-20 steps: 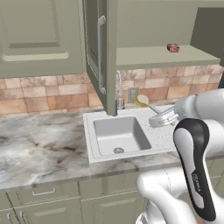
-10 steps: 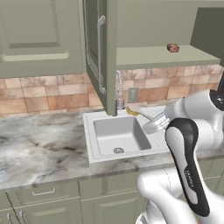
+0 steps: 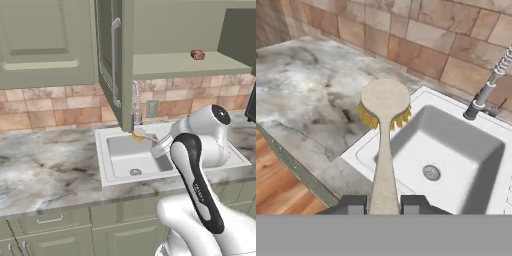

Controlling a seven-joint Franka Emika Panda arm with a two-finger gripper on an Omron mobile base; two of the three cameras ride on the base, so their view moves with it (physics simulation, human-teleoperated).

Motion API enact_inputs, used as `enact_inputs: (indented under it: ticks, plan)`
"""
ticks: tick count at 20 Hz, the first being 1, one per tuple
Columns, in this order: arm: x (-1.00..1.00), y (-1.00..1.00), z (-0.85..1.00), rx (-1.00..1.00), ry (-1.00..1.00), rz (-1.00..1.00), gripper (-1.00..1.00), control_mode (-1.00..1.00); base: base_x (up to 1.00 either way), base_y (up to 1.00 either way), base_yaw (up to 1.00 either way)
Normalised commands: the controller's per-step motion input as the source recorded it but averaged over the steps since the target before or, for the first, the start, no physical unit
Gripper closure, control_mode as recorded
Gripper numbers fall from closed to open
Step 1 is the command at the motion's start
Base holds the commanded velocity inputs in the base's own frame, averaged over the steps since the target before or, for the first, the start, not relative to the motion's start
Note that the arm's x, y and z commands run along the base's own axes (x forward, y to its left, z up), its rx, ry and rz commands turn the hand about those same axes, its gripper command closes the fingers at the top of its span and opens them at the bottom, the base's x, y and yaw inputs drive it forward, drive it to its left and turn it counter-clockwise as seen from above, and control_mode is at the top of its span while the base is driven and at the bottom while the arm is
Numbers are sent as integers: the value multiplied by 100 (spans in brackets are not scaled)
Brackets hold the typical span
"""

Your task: Locate and retrieve the dish brush and bar soap from the cabinet. Place them next to the sink.

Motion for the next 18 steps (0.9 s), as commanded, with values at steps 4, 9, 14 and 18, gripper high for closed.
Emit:
enact_inputs:
  ticks: [4, 9, 14, 18]
  plan:
    - [39, 28, -41, -5, 8, 10, 100, -100, 0, 0, 0]
    - [28, 30, -38, -1, 1, 12, 100, -100, 0, 0, 0]
    - [24, 33, -33, 0, 0, 12, 100, -100, 0, 0, 0]
    - [21, 32, -34, 0, 0, 10, 100, -100, 0, 0, 0]
